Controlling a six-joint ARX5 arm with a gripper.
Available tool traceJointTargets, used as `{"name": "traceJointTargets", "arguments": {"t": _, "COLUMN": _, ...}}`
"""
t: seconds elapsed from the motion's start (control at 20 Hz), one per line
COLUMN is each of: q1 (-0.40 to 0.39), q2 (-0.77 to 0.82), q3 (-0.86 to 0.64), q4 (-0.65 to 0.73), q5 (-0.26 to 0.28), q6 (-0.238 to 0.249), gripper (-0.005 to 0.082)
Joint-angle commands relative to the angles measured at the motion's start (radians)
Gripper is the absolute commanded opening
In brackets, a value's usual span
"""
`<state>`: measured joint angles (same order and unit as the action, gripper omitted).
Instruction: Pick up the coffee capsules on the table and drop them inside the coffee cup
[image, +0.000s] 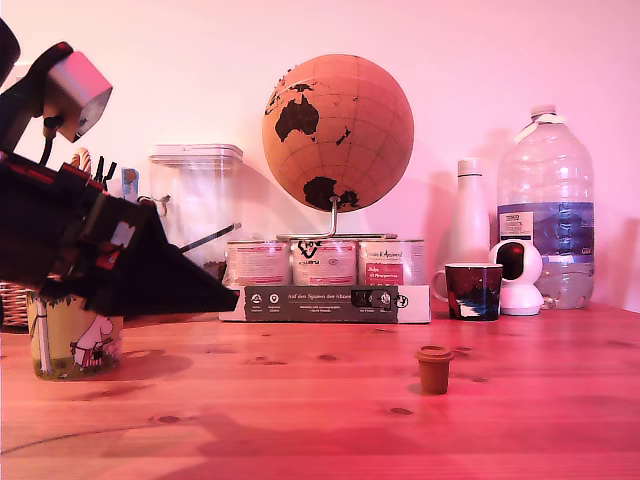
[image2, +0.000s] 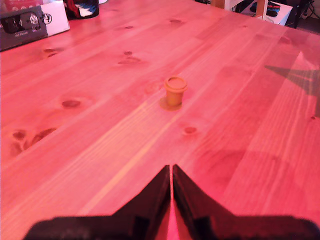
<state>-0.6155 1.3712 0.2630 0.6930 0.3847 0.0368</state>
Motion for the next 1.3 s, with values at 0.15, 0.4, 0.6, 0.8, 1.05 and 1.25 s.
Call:
{"name": "traceJointTargets", "arguments": {"t": 0.15, "q1": -0.005, "q2": -0.002, "q3": -0.014, "q4": 0.012, "q5": 0.0, "q6": 0.009, "gripper": 0.0058}}
{"name": "traceJointTargets", "arguments": {"t": 0.4, "q1": -0.016, "q2": -0.002, "q3": -0.014, "q4": 0.027, "q5": -0.006, "q6": 0.018, "gripper": 0.0749}}
{"name": "traceJointTargets", "arguments": {"t": 0.6, "q1": -0.016, "q2": -0.001, "q3": -0.014, "q4": 0.025, "q5": -0.032, "q6": 0.024, "gripper": 0.0748}}
{"name": "traceJointTargets", "arguments": {"t": 0.8, "q1": -0.016, "q2": 0.053, "q3": -0.014, "q4": 0.084, "q5": -0.033, "q6": 0.024, "gripper": 0.0748}}
{"name": "traceJointTargets", "arguments": {"t": 1.05, "q1": -0.039, "q2": 0.187, "q3": -0.012, "q4": 0.222, "q5": -0.026, "q6": 0.024, "gripper": 0.0748}}
{"name": "traceJointTargets", "arguments": {"t": 1.25, "q1": -0.057, "q2": 0.265, "q3": 0.019, "q4": 0.266, "q5": -0.026, "q6": 0.052, "gripper": 0.0748}}
